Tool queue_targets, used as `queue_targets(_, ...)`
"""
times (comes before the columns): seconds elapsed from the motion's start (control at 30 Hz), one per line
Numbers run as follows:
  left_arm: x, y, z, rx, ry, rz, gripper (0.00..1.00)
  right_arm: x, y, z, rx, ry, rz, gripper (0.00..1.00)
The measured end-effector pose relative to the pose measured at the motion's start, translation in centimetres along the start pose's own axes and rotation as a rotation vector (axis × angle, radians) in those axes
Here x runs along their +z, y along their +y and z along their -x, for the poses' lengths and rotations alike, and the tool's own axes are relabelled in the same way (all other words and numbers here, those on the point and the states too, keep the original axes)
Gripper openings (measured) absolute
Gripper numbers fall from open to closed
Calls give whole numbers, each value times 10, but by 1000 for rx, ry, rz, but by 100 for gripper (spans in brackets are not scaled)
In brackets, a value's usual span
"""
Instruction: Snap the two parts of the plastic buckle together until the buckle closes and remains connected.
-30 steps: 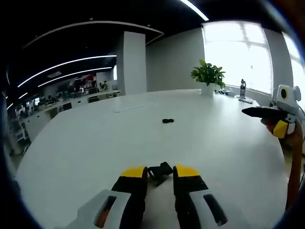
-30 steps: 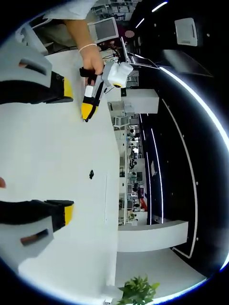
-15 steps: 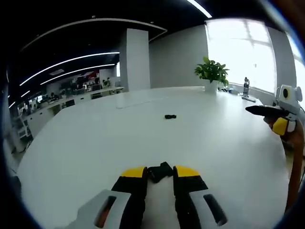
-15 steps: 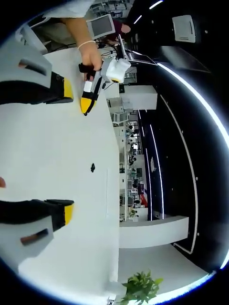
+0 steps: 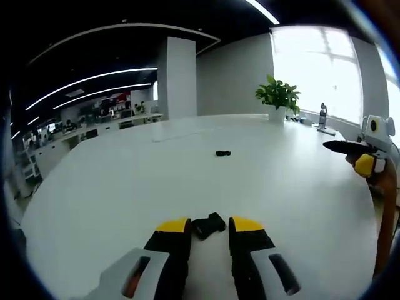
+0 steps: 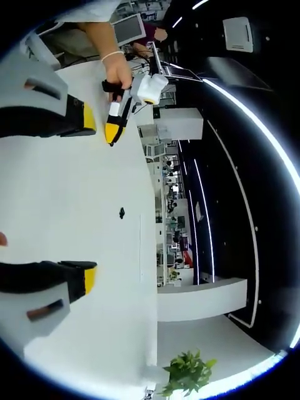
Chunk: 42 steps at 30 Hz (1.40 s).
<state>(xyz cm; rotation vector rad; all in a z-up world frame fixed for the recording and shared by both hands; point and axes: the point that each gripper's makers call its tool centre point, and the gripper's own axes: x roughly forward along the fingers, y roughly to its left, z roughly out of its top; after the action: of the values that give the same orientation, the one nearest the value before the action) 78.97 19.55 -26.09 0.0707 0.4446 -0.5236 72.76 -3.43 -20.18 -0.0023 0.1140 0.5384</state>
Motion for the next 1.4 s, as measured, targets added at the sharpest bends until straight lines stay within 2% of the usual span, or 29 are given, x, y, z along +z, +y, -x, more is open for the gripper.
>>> queue_targets(0.27, 0, 0, 0, -8, 2, -5, 29, 0, 1, 1, -1, 3, 12, 82)
queue_targets(0.53, 5, -1, 3, -27, -14, 1, 30, 3, 7, -4, 10, 14, 29, 82)
queue_targets(0.7, 7, 1, 5, -28, -17, 1, 30, 10, 10, -17, 26, 13, 37, 82)
queue_targets(0.83, 8, 5, 10, -24, -23, -1, 30, 9, 17, -29, 57, 35, 57, 82)
queue_targets(1.13, 7, 10, 20, -34, -53, 11, 30, 22, 20, -56, 71, 52, 101, 81)
queue_targets(1.3, 4, 9, 25, -43, -59, 16, 29, 27, 22, -63, 72, 61, 133, 81)
queue_targets(1.4, 4, 8, 29, -46, -71, 21, 29, 29, 26, -67, 108, 58, 126, 81)
